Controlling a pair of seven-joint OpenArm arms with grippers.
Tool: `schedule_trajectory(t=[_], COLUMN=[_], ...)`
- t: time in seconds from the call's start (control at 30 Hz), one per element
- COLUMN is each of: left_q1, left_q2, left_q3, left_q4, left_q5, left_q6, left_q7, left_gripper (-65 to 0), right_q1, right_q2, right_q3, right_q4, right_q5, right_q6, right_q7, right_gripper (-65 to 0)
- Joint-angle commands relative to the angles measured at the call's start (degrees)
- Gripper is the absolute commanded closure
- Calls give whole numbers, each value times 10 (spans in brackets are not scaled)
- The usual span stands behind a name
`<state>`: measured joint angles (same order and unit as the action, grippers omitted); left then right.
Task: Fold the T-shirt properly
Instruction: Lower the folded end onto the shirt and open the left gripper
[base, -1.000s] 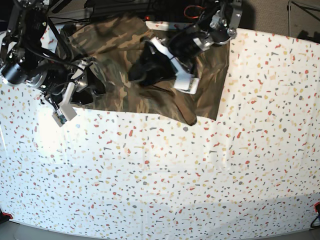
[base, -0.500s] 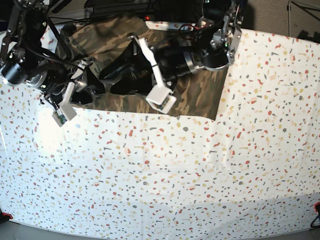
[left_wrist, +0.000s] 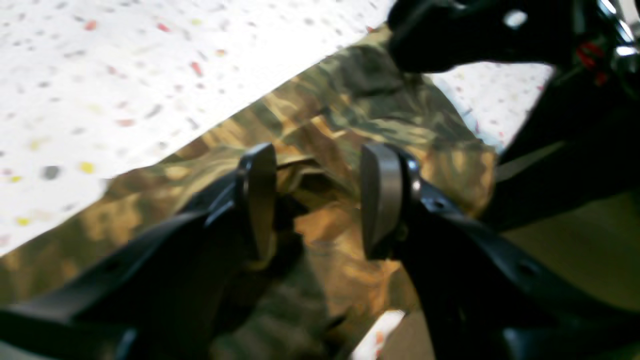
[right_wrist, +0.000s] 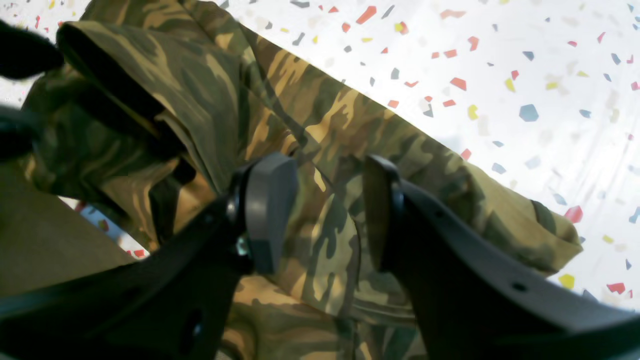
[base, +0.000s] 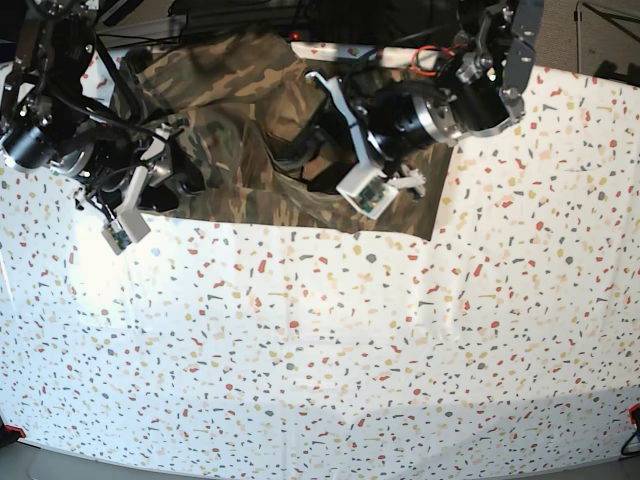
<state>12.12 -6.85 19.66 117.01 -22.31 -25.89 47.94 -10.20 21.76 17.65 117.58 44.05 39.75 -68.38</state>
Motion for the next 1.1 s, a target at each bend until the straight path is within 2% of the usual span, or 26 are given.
schedule_trajectory(t=[0.0, 0.17, 0.3, 0.6, 0.7, 0.97, 1.07], left_q1=[-4, -4, -4, 4, 18, 31, 31], left_q2=[1, 1, 1, 1, 1, 2, 2], left_q3=[2, 2, 2, 2, 2, 2, 2], left_q4=[11, 11, 11, 10, 9, -54, -75], left_q5=[8, 54, 124, 177, 178, 178, 178], left_q6=[5, 28, 67, 66, 66, 74, 90], left_q7=[-14, -47, -77, -69, -77, -150, -188], left_gripper=[-267, -267, -267, -266, -265, -217, -113], right_q1=[5, 5, 5, 5, 5, 5, 5], right_q2=[7, 7, 7, 7, 7, 7, 7], right_q3=[3, 3, 3, 3, 3, 3, 3], right_q4=[6, -3, -21, -58, -58, -58, -58], right_q5=[7, -19, -19, -19, -19, -19, -19], right_q6=[3, 3, 3, 3, 3, 3, 3], right_q7=[13, 15, 15, 15, 15, 13, 13], right_gripper=[-265, -265, -265, -265, -265, -265, -265])
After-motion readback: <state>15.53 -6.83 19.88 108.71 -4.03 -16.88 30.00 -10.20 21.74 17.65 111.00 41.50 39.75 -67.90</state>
